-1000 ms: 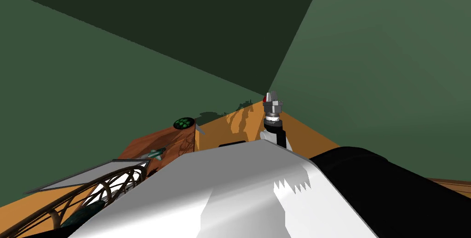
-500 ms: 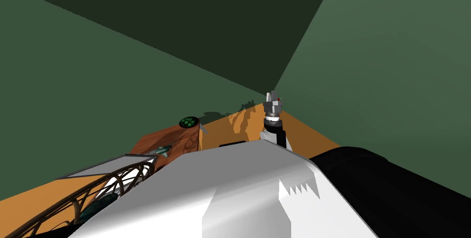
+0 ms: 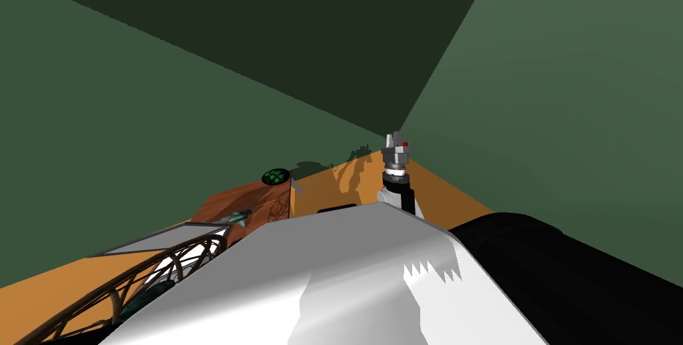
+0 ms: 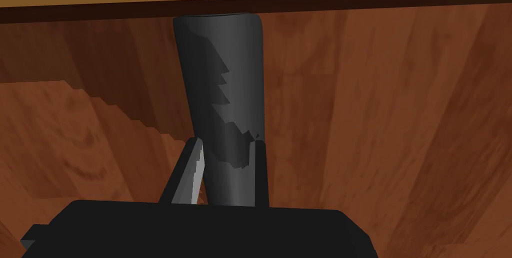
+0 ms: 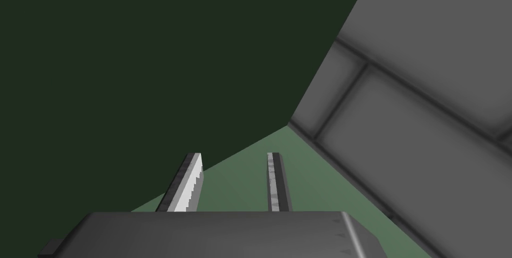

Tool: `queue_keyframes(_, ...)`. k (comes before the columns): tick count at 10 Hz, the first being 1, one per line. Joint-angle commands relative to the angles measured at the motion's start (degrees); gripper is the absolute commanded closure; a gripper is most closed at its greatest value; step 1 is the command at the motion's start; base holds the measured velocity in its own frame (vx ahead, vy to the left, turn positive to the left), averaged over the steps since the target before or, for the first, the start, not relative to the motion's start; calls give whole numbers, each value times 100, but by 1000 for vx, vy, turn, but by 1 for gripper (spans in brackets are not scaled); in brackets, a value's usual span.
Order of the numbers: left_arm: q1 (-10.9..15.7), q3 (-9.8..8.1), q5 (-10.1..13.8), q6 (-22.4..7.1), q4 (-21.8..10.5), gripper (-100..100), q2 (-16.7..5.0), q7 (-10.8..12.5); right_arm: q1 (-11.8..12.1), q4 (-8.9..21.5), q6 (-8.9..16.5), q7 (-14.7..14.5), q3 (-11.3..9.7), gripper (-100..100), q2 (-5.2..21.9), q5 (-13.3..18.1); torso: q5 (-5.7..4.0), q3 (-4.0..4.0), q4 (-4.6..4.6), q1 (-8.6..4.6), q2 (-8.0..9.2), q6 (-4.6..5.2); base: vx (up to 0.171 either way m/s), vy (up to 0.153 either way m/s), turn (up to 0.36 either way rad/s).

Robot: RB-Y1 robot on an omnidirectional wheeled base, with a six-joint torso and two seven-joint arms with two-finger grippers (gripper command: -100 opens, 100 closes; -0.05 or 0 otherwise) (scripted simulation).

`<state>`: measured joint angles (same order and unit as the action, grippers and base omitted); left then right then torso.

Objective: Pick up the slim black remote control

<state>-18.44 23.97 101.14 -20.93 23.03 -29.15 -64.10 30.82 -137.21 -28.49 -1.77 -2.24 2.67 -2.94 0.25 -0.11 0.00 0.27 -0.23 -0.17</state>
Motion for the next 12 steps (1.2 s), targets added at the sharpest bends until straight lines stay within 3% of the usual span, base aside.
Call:
queue_keyframes(1, 0, 0, 0, 0, 0, 100, 0, 0, 0, 0, 0, 0, 0, 0, 0, 0, 0, 0, 0, 0, 0, 0, 0, 0, 0)
queue_keyframes(3, 5, -5, 4, 2, 2, 100, -1, 5, 0, 0, 0, 0, 0, 0, 0, 0, 8, 3, -1, 20, 7, -1, 0, 0, 0)
queue_keyframes(4, 5, -5, 4, 2, 3, 0, 0, 6, 0, 0, 0, 0, 1, 0, 0, 0, 8, 3, -1, 22, 8, 0, 0, 0, 0)
queue_keyframes(5, -37, 95, 19, -63, 133, 100, -153, 198, 0, 0, 0, 0, 1, 0, 0, 0, 8, 3, -1, 23, 8, 0, -34, -40, -95)
queue_keyframes(7, -37, 95, 19, -63, 133, 100, -153, 198, -1, 1, 0, 0, 0, 0, 0, 0, 4, 11, 1, 7, 23, 2, -34, -34, -33)
queue_keyframes(8, -88, 224, 77, -177, 310, 100, -389, 484, 0, 0, 0, 0, 0, 0, 0, 0, 5, 9, -1, 12, 19, 1, -42, -69, -149)
queue_keyframes(10, -88, 224, 77, -177, 310, 100, -389, 484, -1, 0, 0, 0, 0, 0, 0, 0, 2, 12, 1, -2, 24, 3, -33, -46, -30)
queue_keyframes(12, -156, 395, 153, -331, 545, 100, -703, 865, -1, 1, 0, 0, 0, 0, 0, 0, 1, 9, 0, 6, 20, 7, -42, -56, -132)
